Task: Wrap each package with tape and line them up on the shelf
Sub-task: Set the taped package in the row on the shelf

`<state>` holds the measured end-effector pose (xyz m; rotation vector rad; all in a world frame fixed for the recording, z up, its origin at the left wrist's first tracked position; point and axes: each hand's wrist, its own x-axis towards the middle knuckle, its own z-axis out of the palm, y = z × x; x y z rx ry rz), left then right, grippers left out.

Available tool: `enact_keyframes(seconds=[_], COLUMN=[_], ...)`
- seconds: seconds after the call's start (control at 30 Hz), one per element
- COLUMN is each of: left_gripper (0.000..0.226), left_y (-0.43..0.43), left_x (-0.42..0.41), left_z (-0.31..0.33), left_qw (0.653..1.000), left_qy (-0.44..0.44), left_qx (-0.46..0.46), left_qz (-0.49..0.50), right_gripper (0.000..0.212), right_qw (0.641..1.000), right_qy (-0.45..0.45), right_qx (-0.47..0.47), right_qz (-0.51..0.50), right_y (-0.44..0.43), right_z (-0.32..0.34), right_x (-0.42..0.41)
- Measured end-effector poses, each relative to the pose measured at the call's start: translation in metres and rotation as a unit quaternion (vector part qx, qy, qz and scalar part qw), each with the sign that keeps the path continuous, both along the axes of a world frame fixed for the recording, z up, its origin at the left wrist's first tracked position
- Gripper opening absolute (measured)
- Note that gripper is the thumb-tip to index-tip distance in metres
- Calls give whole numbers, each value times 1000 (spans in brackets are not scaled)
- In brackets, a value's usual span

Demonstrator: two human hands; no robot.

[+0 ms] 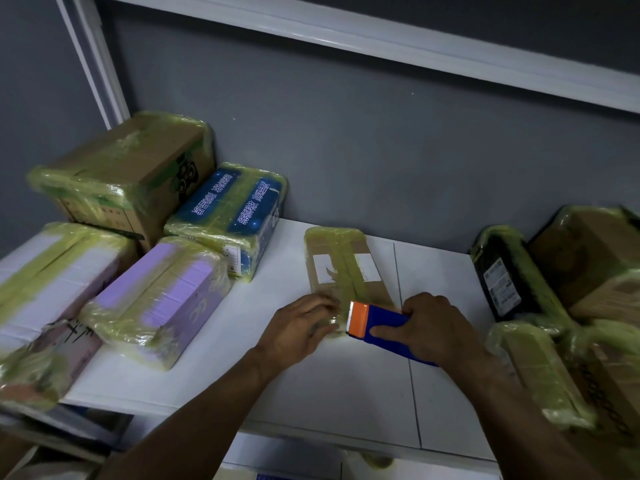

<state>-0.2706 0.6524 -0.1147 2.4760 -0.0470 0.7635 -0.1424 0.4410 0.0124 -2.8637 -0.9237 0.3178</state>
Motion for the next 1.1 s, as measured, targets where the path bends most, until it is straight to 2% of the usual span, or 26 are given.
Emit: enact_keyframes(seconds=[0.17, 0.3, 0.43, 0.67, 0.8, 0.93, 1.1], left_gripper=[31, 36, 36, 43, 39, 41, 24], left_y=[10, 15, 15, 0, 1, -3, -12], left_x=[-5, -15, -25, -32, -32, -26, -16], left_z=[9, 10, 9, 10, 10, 14, 17], left_qw=[1000, 998, 999, 998, 999, 1000, 998], left_qy=[13, 43, 37, 33, 18, 11, -10], left_qx=[-2, -37, -39, 24, 44, 25, 67], left_qz=[2, -15, -6, -44, -24, 0, 7], right_gripper=[56, 58, 60, 60, 61, 61, 63], right_qw=[999, 999, 999, 1000, 1000, 1000, 1000], right_qy=[22, 11, 10, -4, -8, 0, 6], right_qx=[18, 18, 15, 0, 1, -2, -3], right_qz=[21, 34, 27, 17, 18, 20, 19], right_y=[-7, -21, -30, -23, -17, -15, -16], right_z=[8, 14, 19, 11, 6, 4, 1], right_x=[-11, -21, -23, -19, -16, -12, -9])
